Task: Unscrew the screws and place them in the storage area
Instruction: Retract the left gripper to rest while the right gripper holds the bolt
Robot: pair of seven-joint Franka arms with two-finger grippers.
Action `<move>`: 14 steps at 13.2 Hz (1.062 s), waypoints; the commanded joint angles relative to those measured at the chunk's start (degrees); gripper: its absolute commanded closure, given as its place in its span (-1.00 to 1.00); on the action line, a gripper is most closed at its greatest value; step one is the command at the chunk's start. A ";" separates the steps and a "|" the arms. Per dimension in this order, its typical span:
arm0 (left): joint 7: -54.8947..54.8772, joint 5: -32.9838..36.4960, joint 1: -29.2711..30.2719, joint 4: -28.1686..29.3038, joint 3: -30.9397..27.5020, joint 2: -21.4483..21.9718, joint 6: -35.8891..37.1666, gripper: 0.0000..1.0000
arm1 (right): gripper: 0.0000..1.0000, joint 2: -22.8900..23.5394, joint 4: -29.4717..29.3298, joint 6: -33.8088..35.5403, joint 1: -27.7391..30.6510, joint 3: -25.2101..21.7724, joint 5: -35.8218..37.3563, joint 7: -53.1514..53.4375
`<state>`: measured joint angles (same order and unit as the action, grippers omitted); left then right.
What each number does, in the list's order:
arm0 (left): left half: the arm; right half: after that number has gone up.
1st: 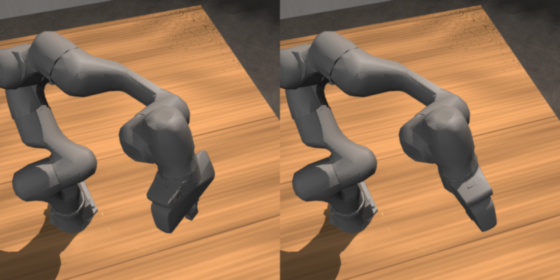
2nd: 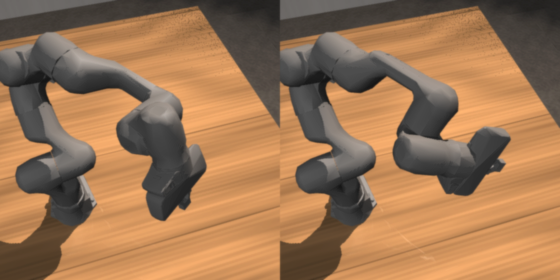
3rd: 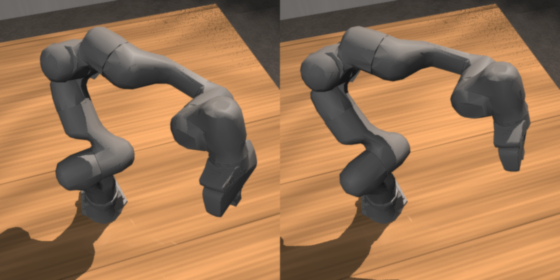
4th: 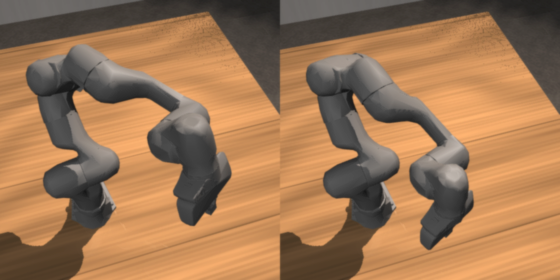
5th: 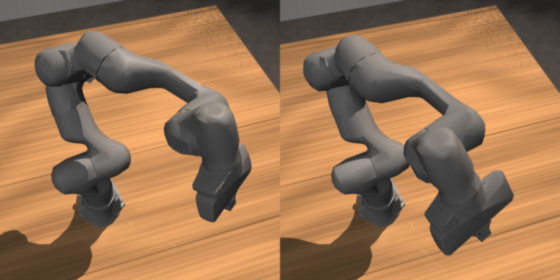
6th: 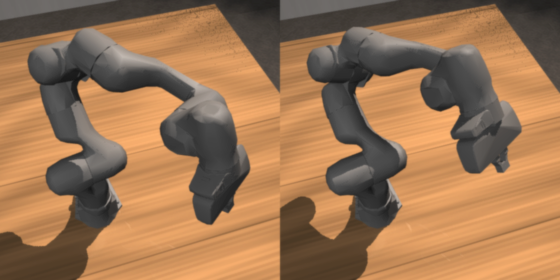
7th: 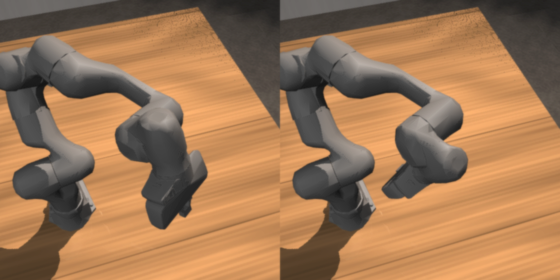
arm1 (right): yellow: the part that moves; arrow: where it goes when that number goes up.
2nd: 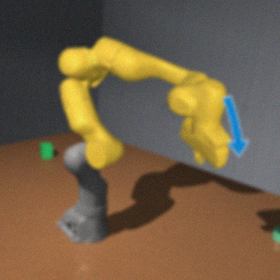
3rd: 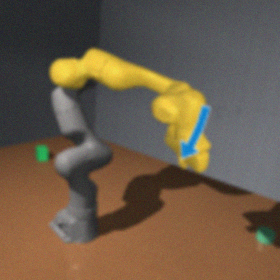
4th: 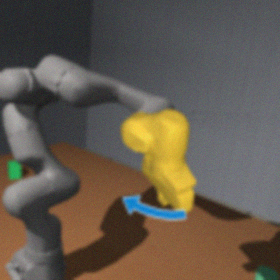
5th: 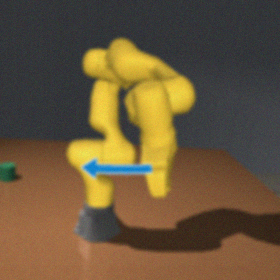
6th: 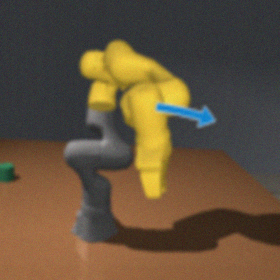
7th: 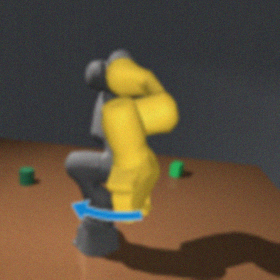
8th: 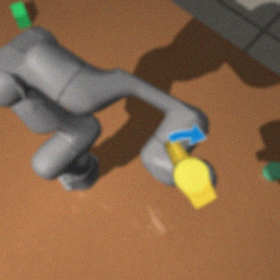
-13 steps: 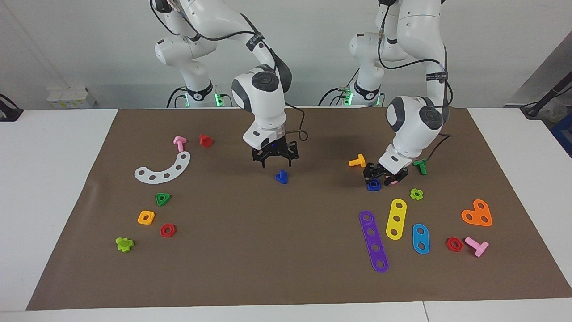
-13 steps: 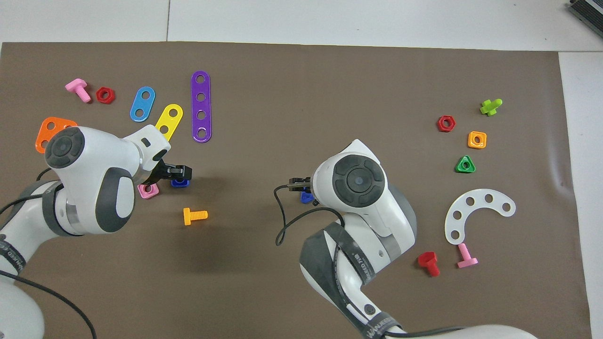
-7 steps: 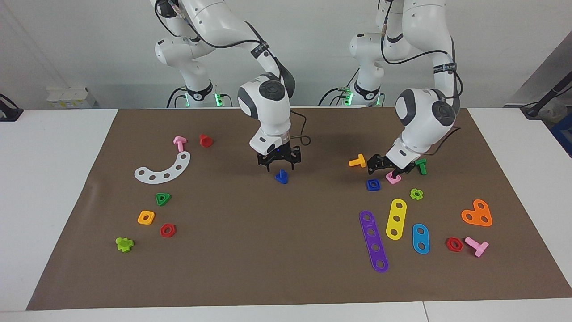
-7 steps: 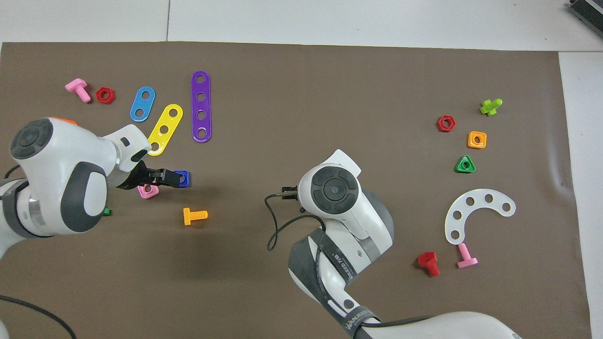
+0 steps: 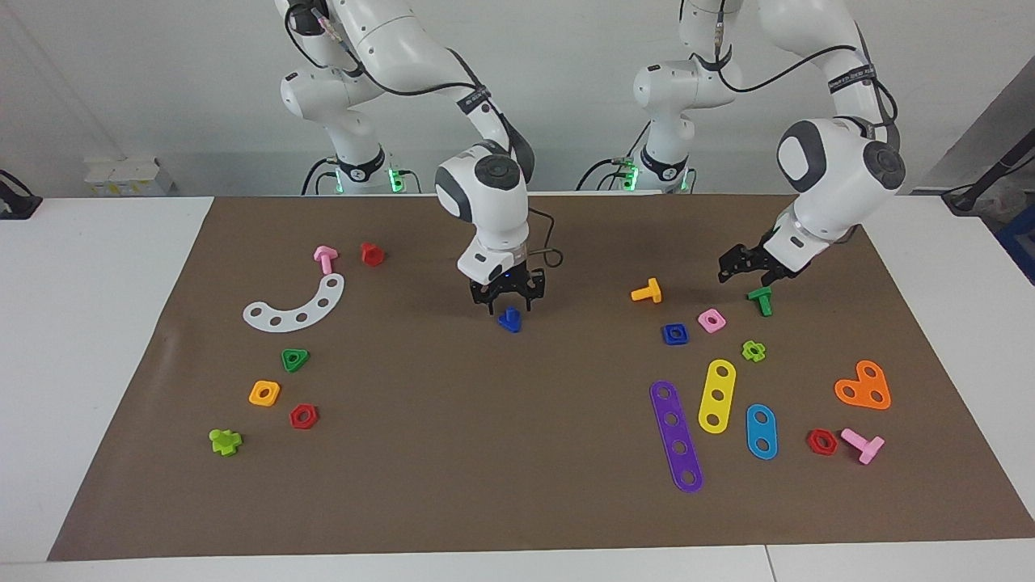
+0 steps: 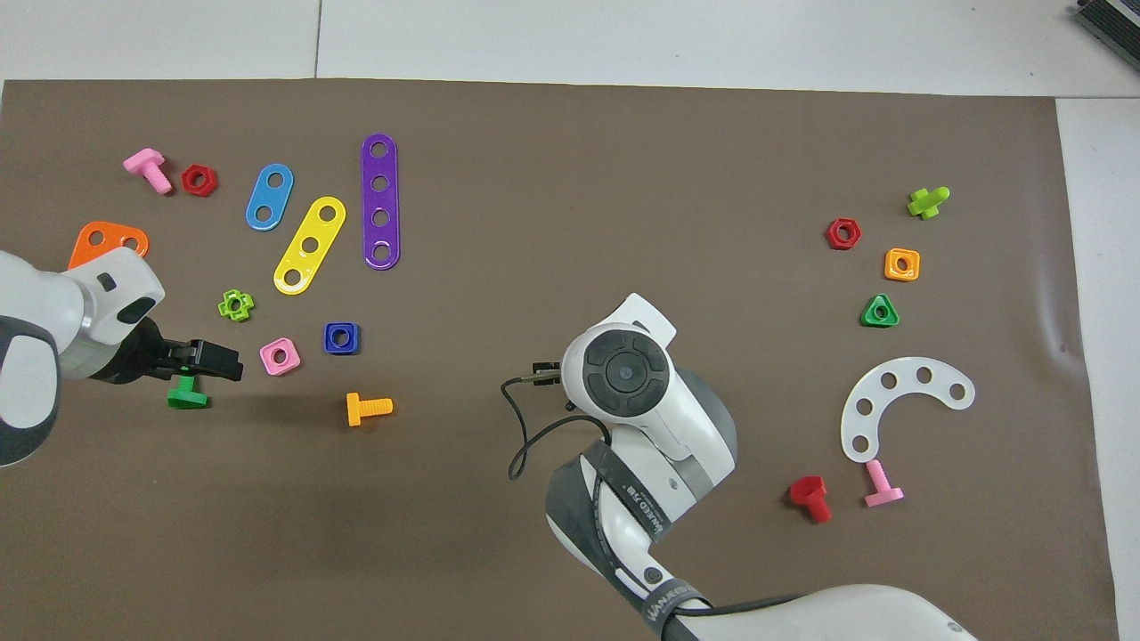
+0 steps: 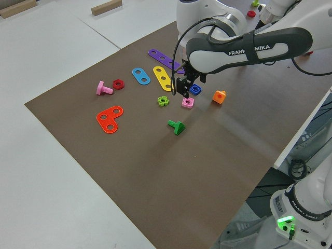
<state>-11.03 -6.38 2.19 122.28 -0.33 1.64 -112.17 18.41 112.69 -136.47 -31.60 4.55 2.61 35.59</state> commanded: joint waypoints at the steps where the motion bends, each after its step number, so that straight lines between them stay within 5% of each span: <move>1: 0.84 3.12 1.32 0.68 0.42 6.52 3.27 -1.00 | -0.27 -0.39 1.13 -2.30 0.05 -0.07 1.26 1.32; 4: 1.19 3.30 1.77 -3.17 0.42 10.13 7.74 -1.00 | -0.16 -0.39 1.13 -2.57 0.05 -0.07 1.26 1.32; 8: 1.80 3.74 1.07 -14.68 0.95 9.70 16.88 -1.00 | 0.15 -0.39 1.13 -2.48 0.13 -0.07 1.26 1.32; 11: 2.86 7.59 0.63 -18.47 2.88 9.26 18.56 -1.00 | 0.91 -0.74 1.13 -2.22 0.84 -0.07 1.26 0.89; 14: 2.77 8.75 0.54 -25.59 3.15 6.37 22.25 -1.00 | 1.00 -2.05 1.22 -1.52 2.50 -0.07 1.17 0.36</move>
<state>-9.04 0.67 3.32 102.27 2.93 11.22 -93.41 18.31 112.70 -137.38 -30.82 4.08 2.64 35.59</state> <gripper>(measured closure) 0.000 0.811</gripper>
